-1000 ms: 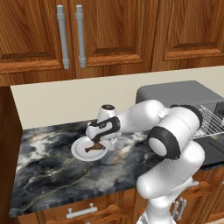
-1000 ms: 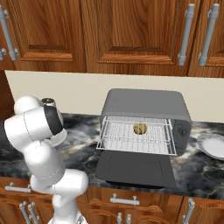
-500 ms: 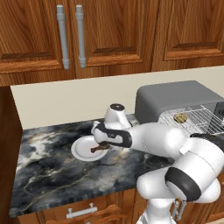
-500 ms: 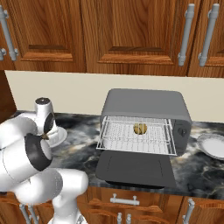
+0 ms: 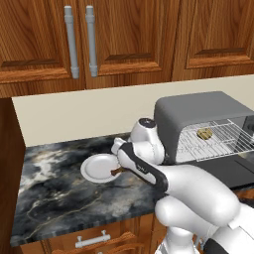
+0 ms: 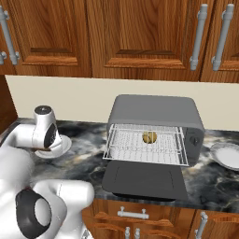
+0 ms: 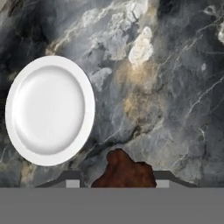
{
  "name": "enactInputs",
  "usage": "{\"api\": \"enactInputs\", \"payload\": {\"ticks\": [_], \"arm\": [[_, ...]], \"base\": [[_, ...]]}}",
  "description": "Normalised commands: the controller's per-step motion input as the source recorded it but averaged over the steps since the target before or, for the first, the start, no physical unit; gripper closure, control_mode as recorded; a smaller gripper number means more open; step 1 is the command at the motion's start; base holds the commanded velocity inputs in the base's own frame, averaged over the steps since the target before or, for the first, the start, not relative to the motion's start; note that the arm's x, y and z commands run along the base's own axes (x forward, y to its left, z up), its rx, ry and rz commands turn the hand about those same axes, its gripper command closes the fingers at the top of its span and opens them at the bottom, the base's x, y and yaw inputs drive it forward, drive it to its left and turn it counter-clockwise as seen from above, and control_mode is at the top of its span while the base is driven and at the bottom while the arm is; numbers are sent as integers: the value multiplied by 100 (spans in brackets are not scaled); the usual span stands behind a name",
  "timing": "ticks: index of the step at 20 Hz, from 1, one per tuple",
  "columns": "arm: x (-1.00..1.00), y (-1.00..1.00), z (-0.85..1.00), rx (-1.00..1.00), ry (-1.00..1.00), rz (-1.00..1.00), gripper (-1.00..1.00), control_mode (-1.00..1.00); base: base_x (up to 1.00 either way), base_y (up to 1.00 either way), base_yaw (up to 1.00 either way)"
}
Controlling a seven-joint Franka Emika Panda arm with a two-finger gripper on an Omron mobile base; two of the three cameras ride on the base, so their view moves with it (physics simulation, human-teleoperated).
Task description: Open the toaster oven door. Place the bread on the bottom rack in the toaster oven and place the chicken drumstick on the top rack.
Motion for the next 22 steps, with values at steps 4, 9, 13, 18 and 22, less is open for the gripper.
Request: {"api": "enactInputs", "payload": {"ticks": [4, 9, 13, 18, 22], "arm": [[-32, -26, 38, 0, 0, 4, 100, -100], [-22, -24, 32, 0, 0, 1, 100, -100], [-27, -30, 20, -4, -2, 0, 100, -100], [-18, -26, 29, -3, 0, -3, 100, -100], [-14, -32, 31, 0, 1, -5, 100, -100]], "base": [[0, 0, 0], [0, 0, 0], [0, 0, 0], [0, 0, 0], [0, 0, 0]]}}
